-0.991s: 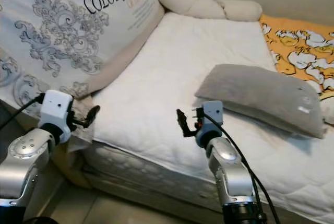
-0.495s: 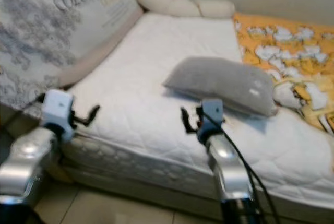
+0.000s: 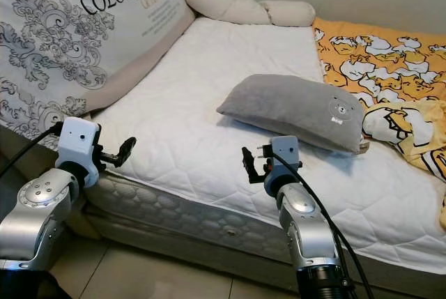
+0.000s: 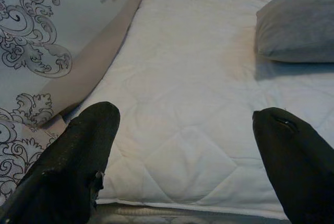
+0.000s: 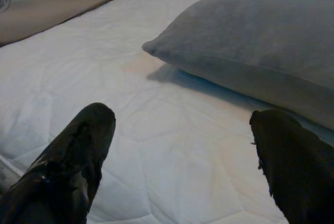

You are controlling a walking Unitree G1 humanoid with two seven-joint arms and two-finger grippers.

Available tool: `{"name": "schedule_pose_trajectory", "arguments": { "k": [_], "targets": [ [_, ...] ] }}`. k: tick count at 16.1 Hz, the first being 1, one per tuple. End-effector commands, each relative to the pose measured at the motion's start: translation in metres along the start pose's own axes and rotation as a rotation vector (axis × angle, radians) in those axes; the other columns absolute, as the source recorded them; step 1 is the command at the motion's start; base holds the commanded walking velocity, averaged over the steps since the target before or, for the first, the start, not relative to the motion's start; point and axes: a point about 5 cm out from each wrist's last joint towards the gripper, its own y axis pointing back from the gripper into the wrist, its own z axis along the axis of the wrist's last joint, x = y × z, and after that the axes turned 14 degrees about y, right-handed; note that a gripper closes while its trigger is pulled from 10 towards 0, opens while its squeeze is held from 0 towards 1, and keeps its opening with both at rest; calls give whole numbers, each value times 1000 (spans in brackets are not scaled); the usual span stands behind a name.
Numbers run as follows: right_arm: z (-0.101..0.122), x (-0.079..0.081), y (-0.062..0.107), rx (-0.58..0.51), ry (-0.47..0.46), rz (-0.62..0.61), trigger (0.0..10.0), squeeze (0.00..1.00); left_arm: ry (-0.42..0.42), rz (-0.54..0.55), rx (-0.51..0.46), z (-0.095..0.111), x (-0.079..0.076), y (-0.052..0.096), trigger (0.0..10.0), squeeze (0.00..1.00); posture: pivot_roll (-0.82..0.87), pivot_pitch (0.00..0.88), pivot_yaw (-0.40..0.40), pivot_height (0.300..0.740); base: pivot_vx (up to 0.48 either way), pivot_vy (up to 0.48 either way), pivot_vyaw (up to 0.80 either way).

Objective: Clean up the room

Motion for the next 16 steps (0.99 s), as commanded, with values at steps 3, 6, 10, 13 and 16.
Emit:
{"name": "schedule_pose_trajectory", "arguments": {
  "k": [3, 6, 10, 13, 16],
  "targets": [
    [6, 2, -2, -10, 24, 22, 10000, 0, 11, 13, -8, 6, 1, -5, 10000, 0, 91, 0, 9, 740, 254, 0, -133],
    [6, 0, -4, -3, 19, 26, 10000, 0, 13, 10, -10, 7, 1, -6, 10000, 0, 91, 0, 9, 740, 276, 0, -667],
    [7, -3, -5, -13, 49, 13, 10000, 0, 13, 4, -10, 7, 0, -8, 10000, 0, 91, 0, 9, 740, 282, 0, -630],
    [6, -3, -5, -8, 52, 8, 10000, 0, 14, 3, -9, 7, -1, -8, 10000, 0, 91, 0, 9, 740, 294, 0, 0],
    [6, -4, -5, -6, 55, 6, 10000, 0, 15, 1, -6, 7, -1, -9, 10000, 0, 90, 0, 9, 740, 294, 0, 0]
  ]
}}
